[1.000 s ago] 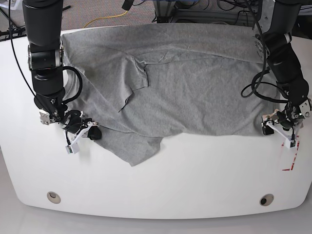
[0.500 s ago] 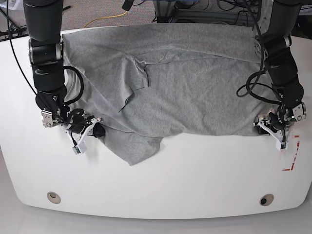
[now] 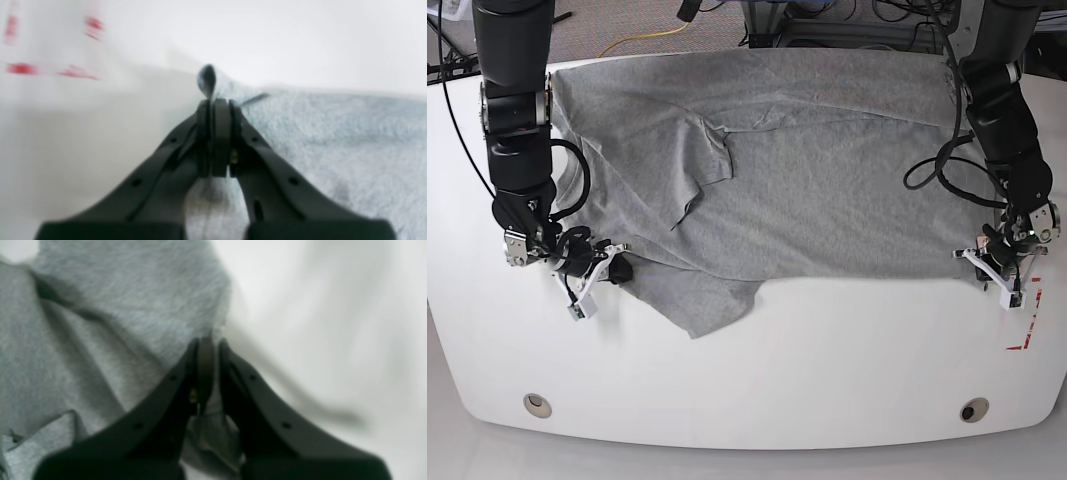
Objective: Fold the T-shirt properly
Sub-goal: 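Grasp the hem corners with the right and left grippers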
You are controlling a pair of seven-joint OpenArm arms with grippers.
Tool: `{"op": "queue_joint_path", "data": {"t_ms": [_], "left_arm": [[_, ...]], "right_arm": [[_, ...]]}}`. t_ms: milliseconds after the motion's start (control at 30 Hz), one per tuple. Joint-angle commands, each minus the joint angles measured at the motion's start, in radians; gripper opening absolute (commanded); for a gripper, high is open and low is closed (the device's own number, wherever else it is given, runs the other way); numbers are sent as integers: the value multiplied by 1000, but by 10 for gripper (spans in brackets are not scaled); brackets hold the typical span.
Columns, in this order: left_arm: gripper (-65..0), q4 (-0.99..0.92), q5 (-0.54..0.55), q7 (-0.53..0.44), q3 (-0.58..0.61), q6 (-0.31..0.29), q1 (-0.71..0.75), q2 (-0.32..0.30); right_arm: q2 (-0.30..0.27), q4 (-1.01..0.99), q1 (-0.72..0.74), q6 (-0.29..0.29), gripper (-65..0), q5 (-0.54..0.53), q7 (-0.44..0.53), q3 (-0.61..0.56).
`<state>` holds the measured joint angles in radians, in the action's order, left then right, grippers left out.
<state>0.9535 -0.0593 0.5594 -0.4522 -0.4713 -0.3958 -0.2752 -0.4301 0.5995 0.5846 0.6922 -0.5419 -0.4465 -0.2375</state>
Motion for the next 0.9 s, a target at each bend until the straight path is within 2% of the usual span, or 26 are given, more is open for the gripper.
{"op": "queue_joint_path", "data": {"t_ms": [0, 167, 533, 733, 867], "left_arm": [[-650, 78, 8, -20, -1, 1, -25, -19], [-650, 158, 11, 46, -3, 1, -24, -17], [-650, 307, 13, 47, -3, -1, 41, -16], [-650, 324, 13, 47, -3, -1, 77, -17], [-650, 365, 13, 47, -3, -1, 116, -17]], "right_arm": [[-36, 18, 47, 6, -650, -16, 25, 5], [-54, 18, 76, 6, -650, -16, 25, 5], [-102, 64, 110, 6, -650, -25, 16, 7], [-131, 241, 107, 6, -650, -25, -133, 14], [-135, 386, 36, 6, -650, -19, -240, 114]]}}
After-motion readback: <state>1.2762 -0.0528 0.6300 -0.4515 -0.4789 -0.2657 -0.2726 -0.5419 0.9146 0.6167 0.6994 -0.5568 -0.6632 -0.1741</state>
